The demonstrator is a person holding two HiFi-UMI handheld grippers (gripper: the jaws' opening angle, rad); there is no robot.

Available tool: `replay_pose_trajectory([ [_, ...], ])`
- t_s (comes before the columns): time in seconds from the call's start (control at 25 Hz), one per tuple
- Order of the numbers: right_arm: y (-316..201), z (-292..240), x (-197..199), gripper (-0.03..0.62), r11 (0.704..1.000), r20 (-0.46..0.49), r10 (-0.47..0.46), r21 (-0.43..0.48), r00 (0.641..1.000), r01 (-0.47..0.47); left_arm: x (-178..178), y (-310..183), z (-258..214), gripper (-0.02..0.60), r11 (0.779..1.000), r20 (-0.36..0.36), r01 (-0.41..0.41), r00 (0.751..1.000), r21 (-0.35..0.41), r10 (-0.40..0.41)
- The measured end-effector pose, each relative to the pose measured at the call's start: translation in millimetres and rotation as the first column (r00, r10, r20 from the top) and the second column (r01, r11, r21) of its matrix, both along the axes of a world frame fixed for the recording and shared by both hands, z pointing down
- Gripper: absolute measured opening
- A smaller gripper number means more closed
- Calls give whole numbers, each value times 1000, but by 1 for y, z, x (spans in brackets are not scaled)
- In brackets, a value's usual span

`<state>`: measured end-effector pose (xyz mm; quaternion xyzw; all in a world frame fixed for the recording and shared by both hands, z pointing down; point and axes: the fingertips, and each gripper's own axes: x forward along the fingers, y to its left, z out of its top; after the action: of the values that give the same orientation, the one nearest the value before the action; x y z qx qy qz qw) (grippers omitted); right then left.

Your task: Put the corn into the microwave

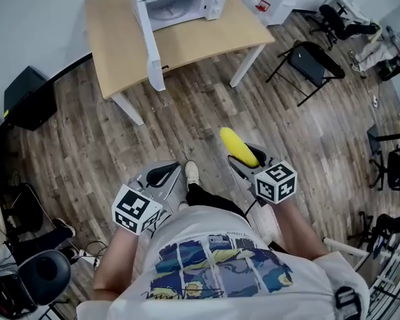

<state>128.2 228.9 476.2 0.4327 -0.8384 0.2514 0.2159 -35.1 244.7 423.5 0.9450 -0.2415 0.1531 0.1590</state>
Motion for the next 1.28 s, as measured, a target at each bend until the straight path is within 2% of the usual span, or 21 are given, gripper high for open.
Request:
replay_pose_trajectory([
  [0.12,-52,0,-10,249,999,9,-37,24,999,37,-8,-42,-11,9,999,36,21,999,29,-22],
  [0.32,-125,-9,-16,249,991,-11,-111,77,994,111,-20,-108,-23,9,993,63,97,993,71,-102],
  [0.48,-181,0,-10,249,993,-22,-99,65,995,101,-18,-153,-26,9,992,60,103,992,73,-107],
  [0.68,-245,8,-15,249,996,-44,-59,58,997,62,-23,-206,-29,9,996,24,53,998,73,-55],
  [0.88,-312,13,-32,249,999,-59,0,39,998,2,-33,-263,-41,9,994,1,-40,999,97,40],
  [1.16,-404,24,-58,249,997,-107,57,50,993,-52,-43,-321,-57,9,980,-23,-170,985,108,173],
  [1.28,-443,36,-68,249,998,-111,51,47,992,-46,-39,-348,-57,9,976,-14,-189,981,113,191],
])
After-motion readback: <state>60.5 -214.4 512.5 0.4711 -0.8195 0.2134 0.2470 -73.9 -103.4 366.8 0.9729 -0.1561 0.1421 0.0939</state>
